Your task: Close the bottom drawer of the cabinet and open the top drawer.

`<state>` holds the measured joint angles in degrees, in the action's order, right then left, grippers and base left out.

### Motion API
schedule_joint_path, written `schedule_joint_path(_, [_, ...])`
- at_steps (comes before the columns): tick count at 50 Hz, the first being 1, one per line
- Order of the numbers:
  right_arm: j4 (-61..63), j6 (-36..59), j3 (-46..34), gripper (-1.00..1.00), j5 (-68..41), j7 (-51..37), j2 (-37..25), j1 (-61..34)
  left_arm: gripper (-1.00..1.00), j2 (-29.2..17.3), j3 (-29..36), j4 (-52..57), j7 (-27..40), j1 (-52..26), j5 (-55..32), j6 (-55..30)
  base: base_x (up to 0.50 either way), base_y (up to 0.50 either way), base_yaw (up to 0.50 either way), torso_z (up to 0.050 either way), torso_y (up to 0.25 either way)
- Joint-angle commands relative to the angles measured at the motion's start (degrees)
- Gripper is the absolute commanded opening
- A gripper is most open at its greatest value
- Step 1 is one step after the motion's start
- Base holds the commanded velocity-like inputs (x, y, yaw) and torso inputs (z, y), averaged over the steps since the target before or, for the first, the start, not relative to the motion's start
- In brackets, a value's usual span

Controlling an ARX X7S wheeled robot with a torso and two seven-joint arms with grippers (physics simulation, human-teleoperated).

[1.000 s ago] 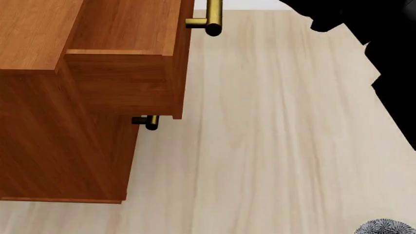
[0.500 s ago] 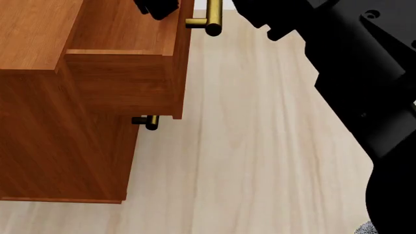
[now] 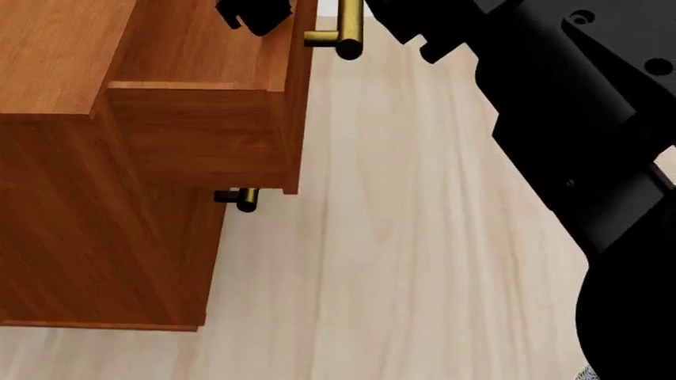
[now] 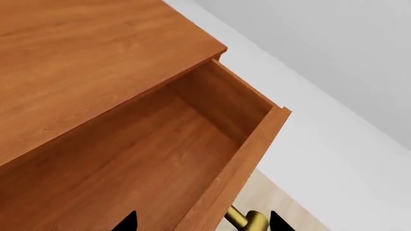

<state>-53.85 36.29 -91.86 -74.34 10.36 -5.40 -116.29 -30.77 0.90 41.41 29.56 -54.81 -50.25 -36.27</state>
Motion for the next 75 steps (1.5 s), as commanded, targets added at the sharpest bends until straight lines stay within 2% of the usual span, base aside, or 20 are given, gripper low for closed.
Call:
schedule_joint_path(1, [0.12, 1.92, -3.87, 1.00, -1.17, 1.58, 0.30, 1.14, 1.00, -0.06, 0.05, 0.01, 0.16, 0.04, -0.11, 0.17, 0.00, 0.00, 0.00, 0.000, 0.000])
schedule_joint_path(26, [5.41, 11.03, -8.72, 1.00, 1.09, 3.62, -2.26, -1.97, 1.00, 0.15, 0.42, -0.37, 0.20, -0.29, -0.33, 0.71, 0.00, 0.00, 0.00, 0.000, -0.002])
schedule_joint_path(75, [10.83, 20.89, -12.75, 1.00, 2.80, 2.60, -9.13, -5.66, 1.00, 0.20, 1.12, -0.59, 0.54, -0.55, -0.48, 1.51, 0.00, 0.00, 0.00, 0.000, -0.002])
